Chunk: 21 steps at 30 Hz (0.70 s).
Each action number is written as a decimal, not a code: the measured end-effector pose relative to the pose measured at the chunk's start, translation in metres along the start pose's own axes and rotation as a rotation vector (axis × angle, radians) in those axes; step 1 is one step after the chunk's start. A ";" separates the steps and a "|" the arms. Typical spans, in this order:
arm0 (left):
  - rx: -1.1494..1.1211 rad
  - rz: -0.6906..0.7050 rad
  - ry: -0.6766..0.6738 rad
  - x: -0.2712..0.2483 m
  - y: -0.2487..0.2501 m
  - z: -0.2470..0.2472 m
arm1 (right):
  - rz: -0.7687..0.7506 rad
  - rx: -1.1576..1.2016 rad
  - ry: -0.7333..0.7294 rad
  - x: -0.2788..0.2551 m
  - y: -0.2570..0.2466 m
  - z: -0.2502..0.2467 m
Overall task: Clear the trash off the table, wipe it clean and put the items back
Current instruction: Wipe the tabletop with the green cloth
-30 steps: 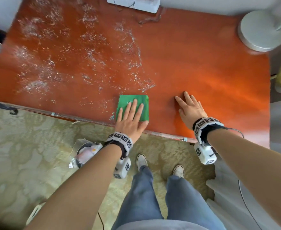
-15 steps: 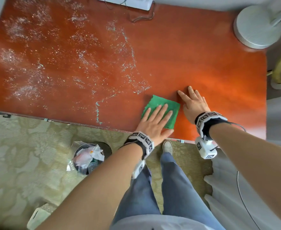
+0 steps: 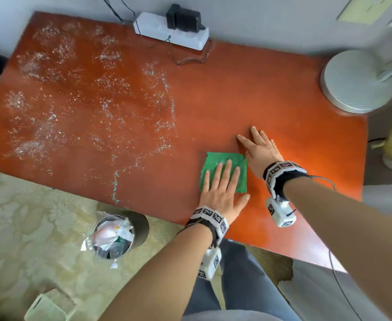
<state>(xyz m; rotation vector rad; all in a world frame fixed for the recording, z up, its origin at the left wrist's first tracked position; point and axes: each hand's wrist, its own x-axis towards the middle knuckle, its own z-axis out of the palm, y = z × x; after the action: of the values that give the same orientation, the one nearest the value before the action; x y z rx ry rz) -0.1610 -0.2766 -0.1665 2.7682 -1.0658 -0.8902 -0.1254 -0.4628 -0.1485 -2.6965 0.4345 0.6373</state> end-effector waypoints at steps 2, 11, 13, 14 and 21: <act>-0.007 -0.049 0.035 0.015 -0.015 -0.008 | -0.010 -0.012 0.001 0.006 0.013 -0.005; -0.218 -0.702 0.100 0.015 -0.133 -0.047 | -0.010 -0.057 0.005 0.022 0.002 -0.005; -0.189 -0.627 0.082 0.017 -0.104 -0.041 | -0.063 -0.098 -0.015 0.025 -0.012 -0.002; -0.160 -0.545 0.069 0.017 -0.086 -0.036 | -0.110 -0.123 -0.029 0.027 -0.020 0.000; -0.027 -0.210 0.059 0.014 -0.081 -0.025 | -0.216 -0.180 -0.052 0.032 -0.045 0.012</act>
<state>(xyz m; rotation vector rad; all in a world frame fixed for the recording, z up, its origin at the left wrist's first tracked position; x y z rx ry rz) -0.0910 -0.2273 -0.1722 2.9029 -0.7593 -0.8295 -0.0859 -0.4248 -0.1627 -2.8347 0.0732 0.7116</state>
